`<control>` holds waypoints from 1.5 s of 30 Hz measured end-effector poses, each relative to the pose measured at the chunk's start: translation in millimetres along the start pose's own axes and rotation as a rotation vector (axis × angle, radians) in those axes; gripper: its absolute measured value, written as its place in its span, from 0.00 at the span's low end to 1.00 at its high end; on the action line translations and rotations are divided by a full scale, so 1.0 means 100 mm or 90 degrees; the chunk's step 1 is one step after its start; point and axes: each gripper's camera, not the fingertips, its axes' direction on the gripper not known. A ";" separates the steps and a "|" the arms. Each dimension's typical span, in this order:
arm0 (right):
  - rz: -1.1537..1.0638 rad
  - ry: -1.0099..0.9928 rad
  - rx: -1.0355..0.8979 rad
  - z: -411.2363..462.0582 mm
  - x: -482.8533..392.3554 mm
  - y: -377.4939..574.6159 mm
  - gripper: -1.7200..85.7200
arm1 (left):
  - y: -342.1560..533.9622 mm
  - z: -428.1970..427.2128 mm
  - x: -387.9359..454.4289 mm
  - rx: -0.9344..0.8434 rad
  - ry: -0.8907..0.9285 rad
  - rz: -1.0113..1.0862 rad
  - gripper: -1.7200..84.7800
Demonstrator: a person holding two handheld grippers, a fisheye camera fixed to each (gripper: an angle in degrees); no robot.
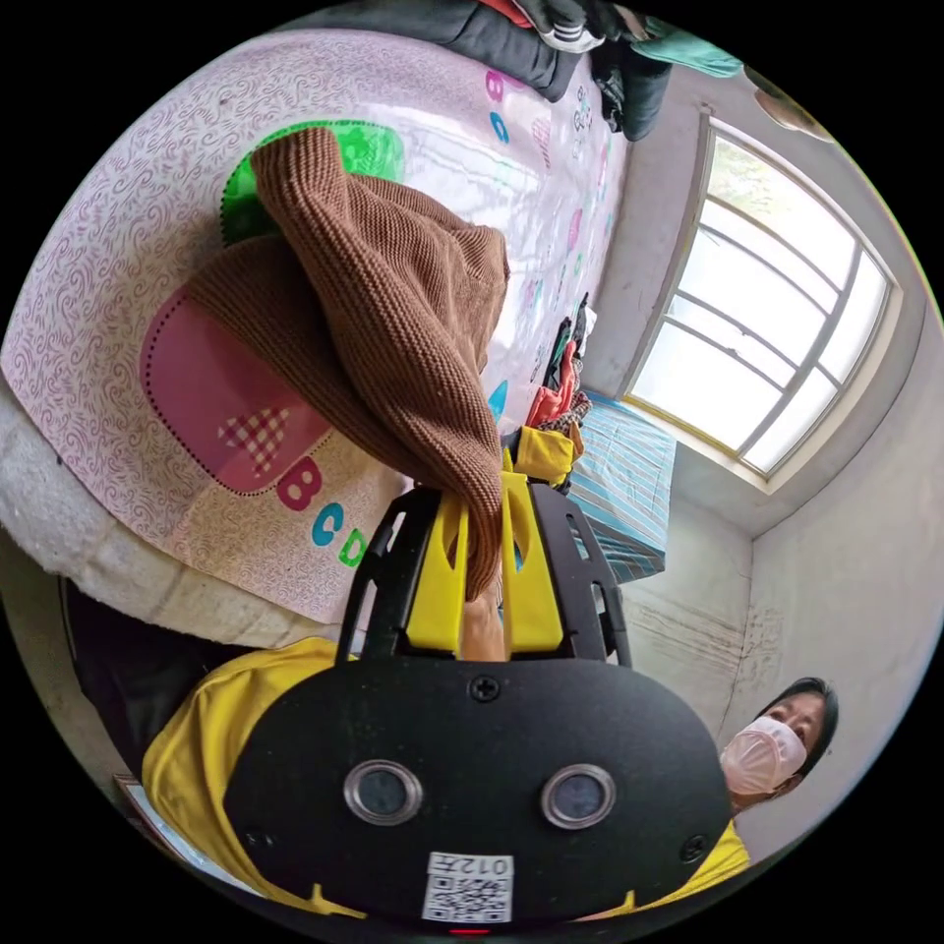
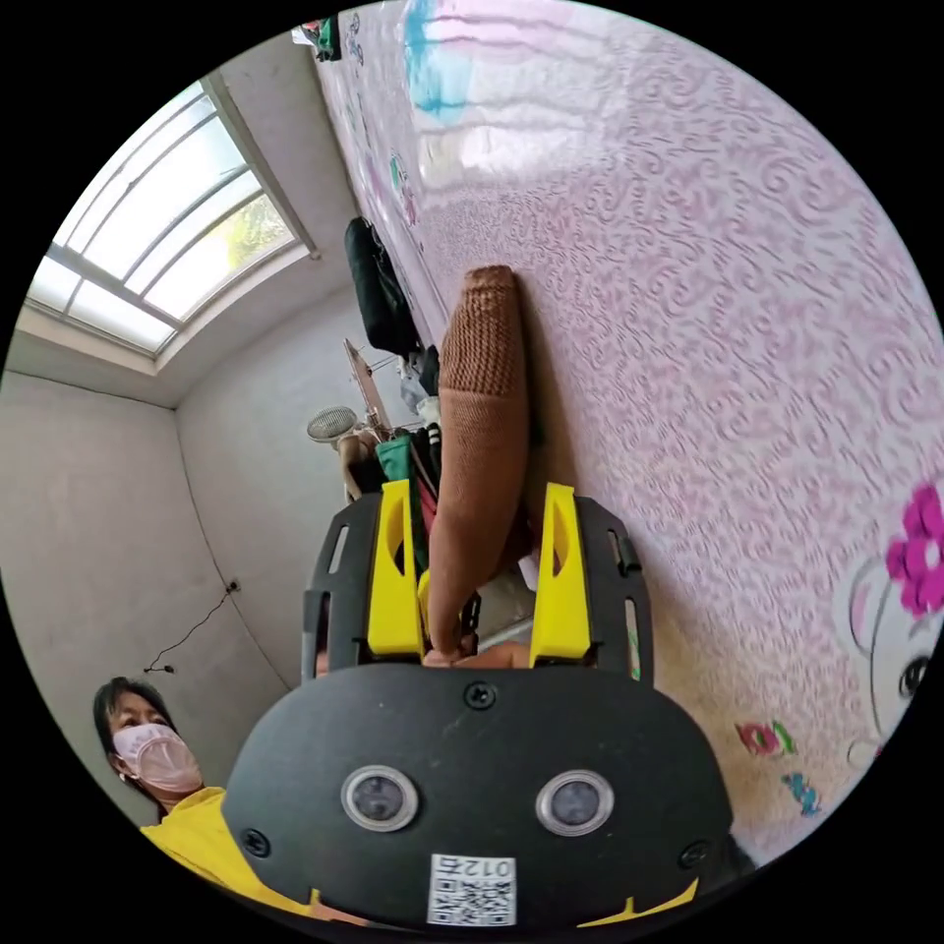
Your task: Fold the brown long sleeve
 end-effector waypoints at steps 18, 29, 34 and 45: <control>-0.286 0.102 -0.167 1.61 0.61 0.06 0.06 | 1.39 -1.62 -0.62 0.001 0.153 0.065 0.11; -0.363 0.055 -0.462 4.71 1.75 1.85 0.06 | 3.29 -4.44 -1.45 0.276 0.296 0.170 0.11; -0.400 0.049 -0.606 6.55 2.31 2.70 0.06 | 3.96 -5.71 -1.78 0.430 0.338 0.202 0.11; -0.446 -0.034 -0.746 10.03 3.40 3.29 0.06 | 4.09 -7.99 -1.74 0.639 0.335 0.302 0.11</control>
